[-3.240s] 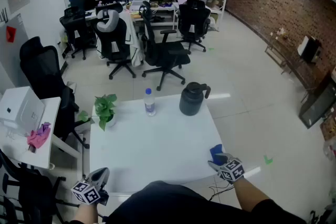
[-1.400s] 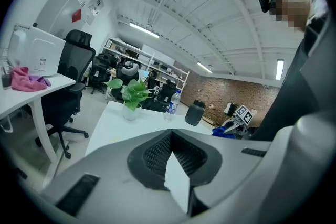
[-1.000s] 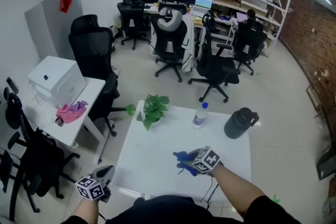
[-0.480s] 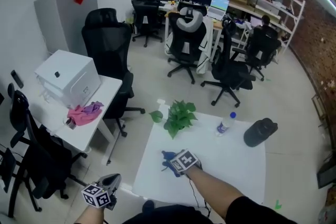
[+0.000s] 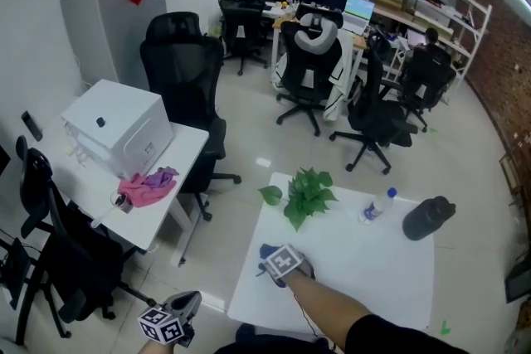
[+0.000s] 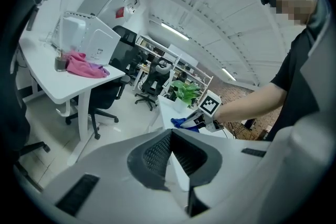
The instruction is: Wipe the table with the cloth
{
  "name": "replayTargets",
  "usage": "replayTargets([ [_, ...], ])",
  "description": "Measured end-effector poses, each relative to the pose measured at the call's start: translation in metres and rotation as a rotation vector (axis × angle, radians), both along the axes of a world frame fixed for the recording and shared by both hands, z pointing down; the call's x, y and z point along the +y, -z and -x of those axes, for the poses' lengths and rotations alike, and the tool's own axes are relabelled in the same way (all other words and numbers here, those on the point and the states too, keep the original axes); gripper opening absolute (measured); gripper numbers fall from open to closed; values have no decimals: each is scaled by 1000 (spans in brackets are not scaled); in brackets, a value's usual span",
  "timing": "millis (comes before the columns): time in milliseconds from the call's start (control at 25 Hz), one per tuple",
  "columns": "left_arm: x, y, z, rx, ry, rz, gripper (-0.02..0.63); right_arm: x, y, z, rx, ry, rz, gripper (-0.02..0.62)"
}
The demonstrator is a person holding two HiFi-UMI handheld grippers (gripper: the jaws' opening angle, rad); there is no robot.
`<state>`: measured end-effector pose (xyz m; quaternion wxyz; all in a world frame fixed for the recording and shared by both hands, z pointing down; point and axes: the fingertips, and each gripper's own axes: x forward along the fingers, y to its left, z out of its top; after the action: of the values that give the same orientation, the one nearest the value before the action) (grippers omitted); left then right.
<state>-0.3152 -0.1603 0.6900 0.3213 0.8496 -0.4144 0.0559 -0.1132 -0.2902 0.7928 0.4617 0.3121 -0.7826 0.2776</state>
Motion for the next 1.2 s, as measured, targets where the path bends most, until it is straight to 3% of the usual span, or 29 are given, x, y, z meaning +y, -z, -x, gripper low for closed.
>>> replayTargets([
  [80, 1, -2, 5, 4, 7, 9, -2, -8, 0, 0, 13, -9, -4, 69],
  [240, 6, -5, 14, 13, 15, 19, -2, -46, 6, -20, 115, -25, -116, 69],
  [400, 12, -6, 25, 10, 35, 24, -2, -62, 1, -18, 72, -45, -71, 69],
  [560, 22, -11, 34, 11, 66, 32, -2, -91, 7, -32, 137, -53, -164, 69],
  [760, 28, -6, 32, 24, 62, 22, -2, -38, 20, -9, -6, -20, -84, 69],
  [920, 24, -8, 31, 29, 56, 22, -2, 9, 9, 8, 29, 82, -54, 67],
  [1200, 20, -8, 25, 22, 28, 15, -2, -53, 4, -10, 108, 31, -178, 67],
])
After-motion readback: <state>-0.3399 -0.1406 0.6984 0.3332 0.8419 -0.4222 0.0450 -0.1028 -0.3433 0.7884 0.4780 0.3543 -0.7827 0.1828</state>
